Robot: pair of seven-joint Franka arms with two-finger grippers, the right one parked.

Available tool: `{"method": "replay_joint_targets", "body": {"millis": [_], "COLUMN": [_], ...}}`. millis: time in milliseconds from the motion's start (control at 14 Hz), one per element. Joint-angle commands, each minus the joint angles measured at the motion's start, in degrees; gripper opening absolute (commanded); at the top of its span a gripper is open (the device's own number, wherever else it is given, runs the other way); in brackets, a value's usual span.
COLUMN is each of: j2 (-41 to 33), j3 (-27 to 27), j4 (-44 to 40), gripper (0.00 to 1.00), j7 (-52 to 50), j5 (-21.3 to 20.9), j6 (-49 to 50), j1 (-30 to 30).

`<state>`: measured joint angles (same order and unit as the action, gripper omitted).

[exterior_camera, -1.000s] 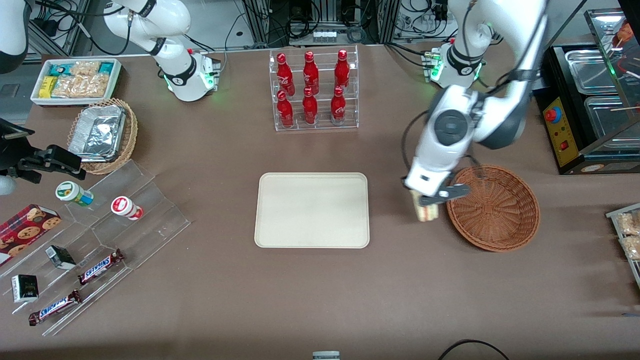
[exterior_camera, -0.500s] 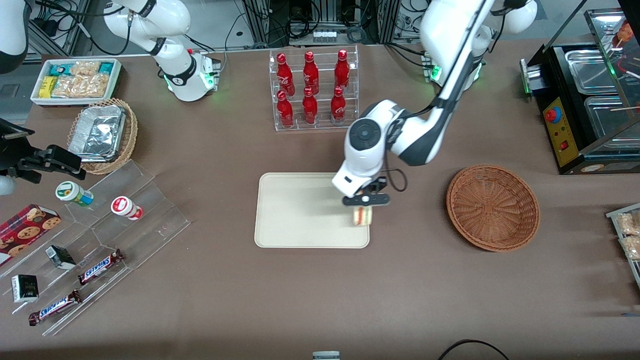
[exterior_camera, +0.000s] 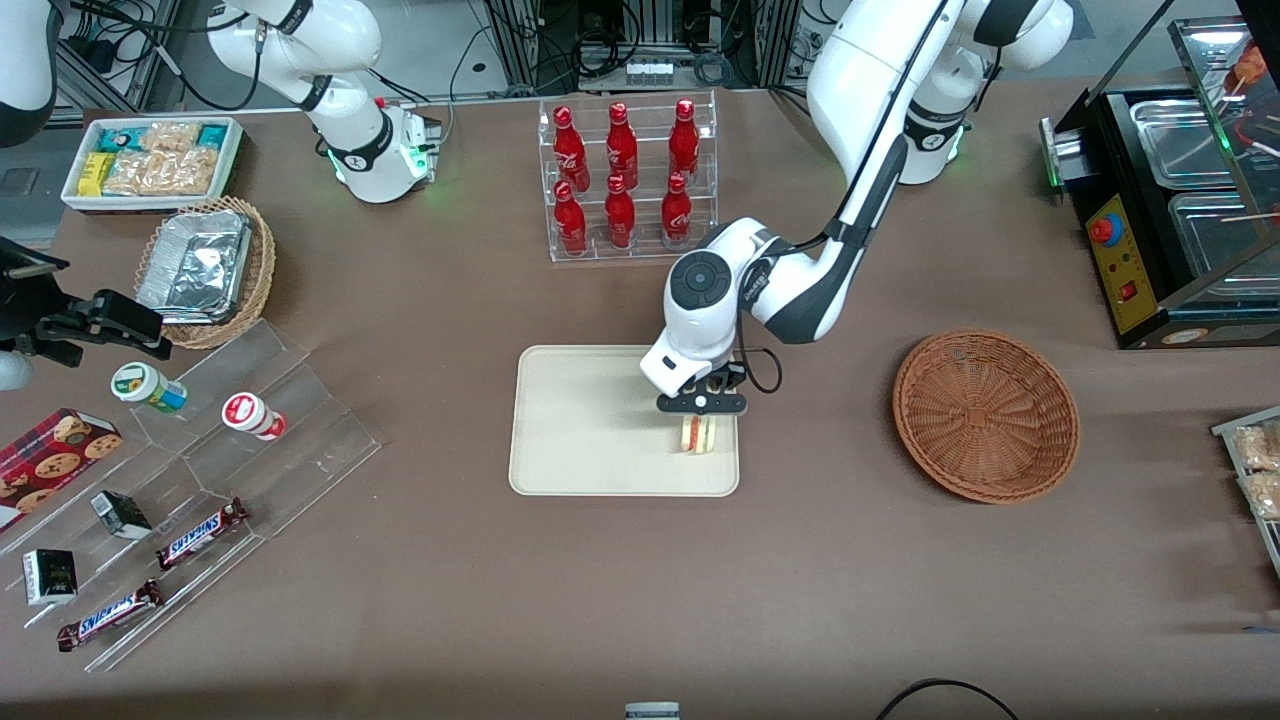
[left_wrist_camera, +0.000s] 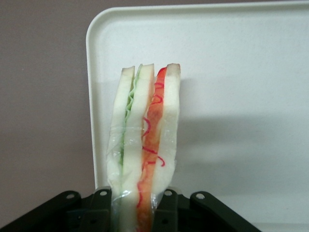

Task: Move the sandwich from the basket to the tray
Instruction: 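Lift the sandwich and carry it with the left gripper over the cream tray, then lower the sandwich onto the tray and open the left gripper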

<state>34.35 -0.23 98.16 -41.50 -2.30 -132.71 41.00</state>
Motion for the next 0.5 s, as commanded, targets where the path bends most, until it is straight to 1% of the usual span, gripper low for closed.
{"method": "replay_joint_targets", "body": {"millis": [0,429], "j2": [1.5,3.4], "j3": [0.5,0.5], "j4": [-1.7,-3.0], "gripper": [0.20,0.21], "j7": [1.5,1.7], "j5": [2.8,2.6], "j6": [-1.9,-2.0], "j1": [0.0,0.4]}}
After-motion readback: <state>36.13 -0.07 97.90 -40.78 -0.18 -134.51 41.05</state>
